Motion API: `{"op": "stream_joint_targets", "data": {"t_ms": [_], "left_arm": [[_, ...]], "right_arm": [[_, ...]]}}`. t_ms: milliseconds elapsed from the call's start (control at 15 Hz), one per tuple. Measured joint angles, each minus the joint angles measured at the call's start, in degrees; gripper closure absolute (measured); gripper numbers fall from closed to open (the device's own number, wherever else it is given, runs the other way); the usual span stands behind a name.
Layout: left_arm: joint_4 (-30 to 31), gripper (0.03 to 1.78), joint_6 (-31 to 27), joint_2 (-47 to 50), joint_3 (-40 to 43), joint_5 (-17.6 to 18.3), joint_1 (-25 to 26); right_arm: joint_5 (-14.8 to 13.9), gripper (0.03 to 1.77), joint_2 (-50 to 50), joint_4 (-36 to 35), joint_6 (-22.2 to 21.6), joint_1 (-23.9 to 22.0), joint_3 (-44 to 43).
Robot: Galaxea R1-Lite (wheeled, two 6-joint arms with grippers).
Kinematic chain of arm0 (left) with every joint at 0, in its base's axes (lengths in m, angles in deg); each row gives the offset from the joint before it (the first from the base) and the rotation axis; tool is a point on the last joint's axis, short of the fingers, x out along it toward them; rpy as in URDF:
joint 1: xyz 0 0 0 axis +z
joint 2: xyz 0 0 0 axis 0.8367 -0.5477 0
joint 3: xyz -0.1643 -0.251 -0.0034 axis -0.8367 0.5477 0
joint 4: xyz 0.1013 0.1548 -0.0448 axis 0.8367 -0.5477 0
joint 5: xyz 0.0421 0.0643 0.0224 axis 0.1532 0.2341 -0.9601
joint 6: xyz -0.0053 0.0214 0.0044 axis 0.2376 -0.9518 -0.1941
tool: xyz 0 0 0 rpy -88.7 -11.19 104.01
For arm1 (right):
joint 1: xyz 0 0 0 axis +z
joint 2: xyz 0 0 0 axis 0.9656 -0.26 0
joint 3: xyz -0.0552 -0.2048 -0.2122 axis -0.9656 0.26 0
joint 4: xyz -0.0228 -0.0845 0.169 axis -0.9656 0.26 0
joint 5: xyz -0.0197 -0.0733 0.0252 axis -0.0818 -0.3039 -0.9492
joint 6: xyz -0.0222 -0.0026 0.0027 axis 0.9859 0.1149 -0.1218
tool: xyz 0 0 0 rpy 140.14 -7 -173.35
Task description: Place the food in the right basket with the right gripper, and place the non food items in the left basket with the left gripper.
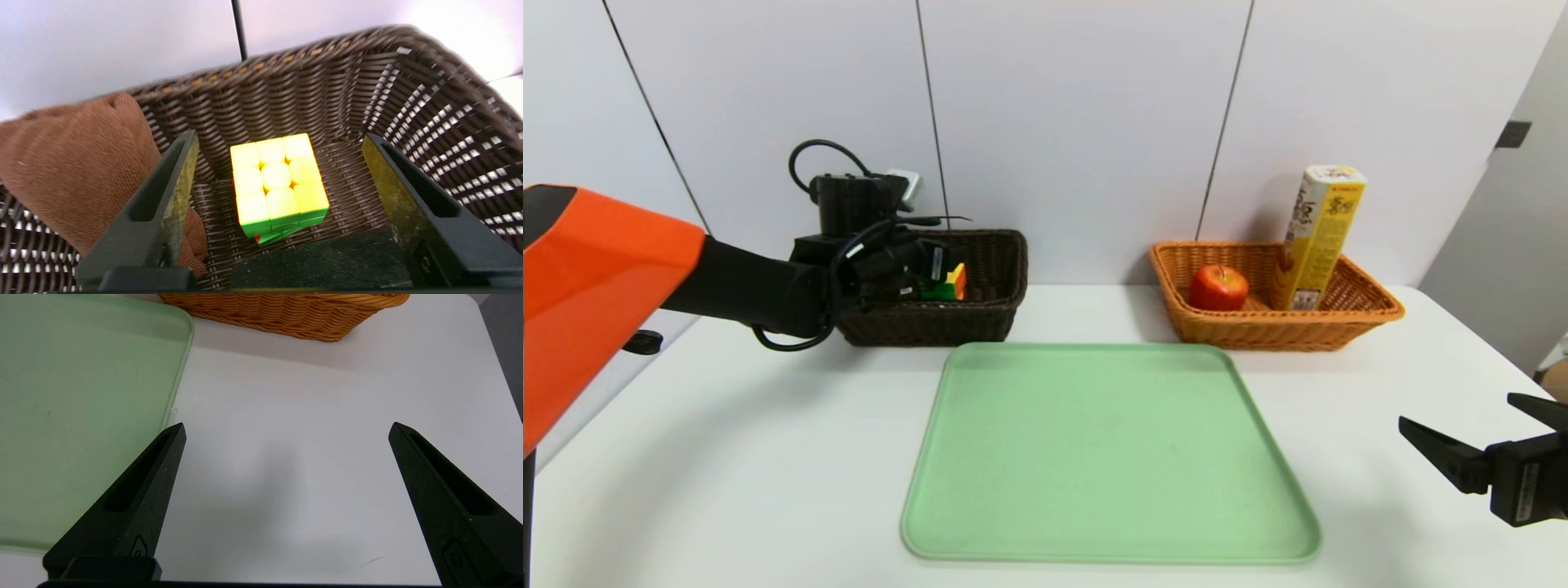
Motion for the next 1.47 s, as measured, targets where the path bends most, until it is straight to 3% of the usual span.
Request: {"op": "stream_joint_targets", "data": {"t_ms": [400,933,1267,1467], "left_arm": [[-3.5,0.23,0.2,11.4,5.6,-3.3,2.4],[-7.4,0.15,4.3,46.3,37.5,-13.7,6.3],[-7.5,0.14,0.1,66.1,54.1,-14.8,12.0],[-8.0,0.13,1.4,76.5,60.5,-13.7,13.8]], "right_arm": [[-0.2,0.09,1.3,0.6,0.0,0.0,-1.4],[-0.1,0.09,10.7,3.8,0.9,-5.3,-0.1],[2.8,0.09,25.3,17.4,1.1,-8.3,1.4],[4.5,0.09,35.0,29.3,1.1,-8.7,-0.3]]}}
